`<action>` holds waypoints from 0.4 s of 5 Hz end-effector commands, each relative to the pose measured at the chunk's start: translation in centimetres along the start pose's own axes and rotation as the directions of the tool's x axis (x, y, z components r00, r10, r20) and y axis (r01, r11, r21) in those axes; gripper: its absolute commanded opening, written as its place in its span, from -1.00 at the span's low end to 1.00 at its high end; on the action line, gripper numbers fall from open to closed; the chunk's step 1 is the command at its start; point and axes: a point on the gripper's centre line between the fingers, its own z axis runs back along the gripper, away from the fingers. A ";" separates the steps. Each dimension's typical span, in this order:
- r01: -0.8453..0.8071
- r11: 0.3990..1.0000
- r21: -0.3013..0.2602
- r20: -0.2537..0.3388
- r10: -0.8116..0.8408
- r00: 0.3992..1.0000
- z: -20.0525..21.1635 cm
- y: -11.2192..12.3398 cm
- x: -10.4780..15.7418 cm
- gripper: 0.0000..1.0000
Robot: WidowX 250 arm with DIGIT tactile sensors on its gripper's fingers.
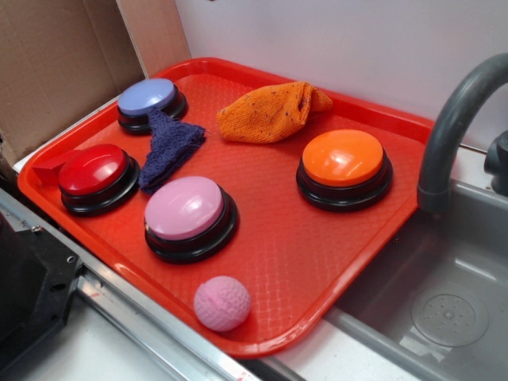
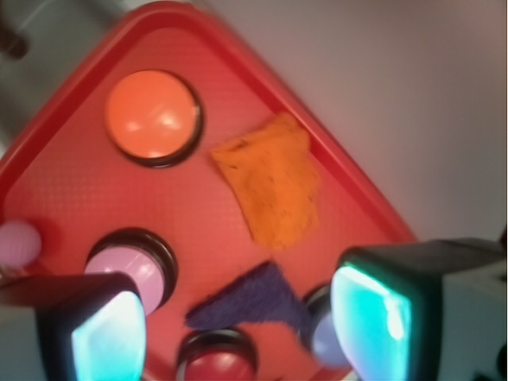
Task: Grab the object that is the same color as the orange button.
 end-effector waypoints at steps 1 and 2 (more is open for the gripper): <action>0.180 0.983 -0.033 0.165 -0.172 0.971 -5.8 2.7 3.2 1.00; 0.078 0.996 -0.053 0.107 -0.072 0.992 -8.6 4.1 2.1 1.00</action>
